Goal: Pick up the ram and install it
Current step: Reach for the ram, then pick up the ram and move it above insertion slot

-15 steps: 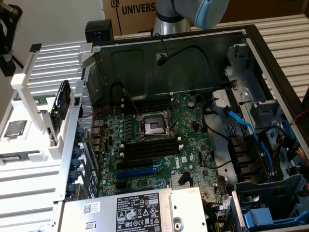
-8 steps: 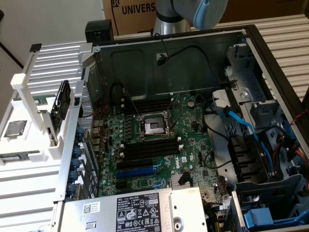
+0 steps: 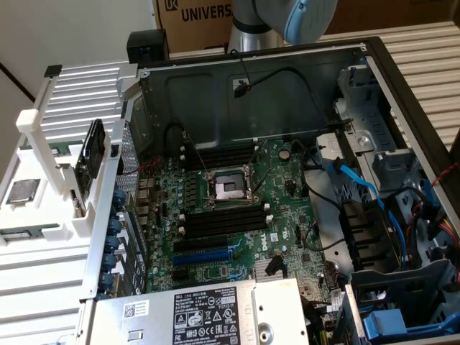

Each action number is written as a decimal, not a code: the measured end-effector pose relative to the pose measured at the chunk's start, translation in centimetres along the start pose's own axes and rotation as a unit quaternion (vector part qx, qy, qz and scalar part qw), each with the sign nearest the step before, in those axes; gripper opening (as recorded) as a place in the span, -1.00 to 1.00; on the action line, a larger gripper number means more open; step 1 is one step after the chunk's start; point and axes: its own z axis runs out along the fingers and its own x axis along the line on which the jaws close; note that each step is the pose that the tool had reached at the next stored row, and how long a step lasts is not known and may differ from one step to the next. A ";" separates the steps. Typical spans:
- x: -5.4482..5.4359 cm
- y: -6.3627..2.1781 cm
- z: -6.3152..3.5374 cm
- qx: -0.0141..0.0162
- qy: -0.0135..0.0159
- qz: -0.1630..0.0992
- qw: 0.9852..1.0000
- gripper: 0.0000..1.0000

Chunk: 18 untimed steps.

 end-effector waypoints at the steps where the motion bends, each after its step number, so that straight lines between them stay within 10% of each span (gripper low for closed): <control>1: 0.4 0.16 0.03 0.000 0.000 0.000 1.000 -0.80; 6: 2.8 1.42 0.15 0.000 0.000 0.000 1.000 -0.80; 18: 2.8 1.42 0.16 0.000 0.000 0.000 1.000 -0.80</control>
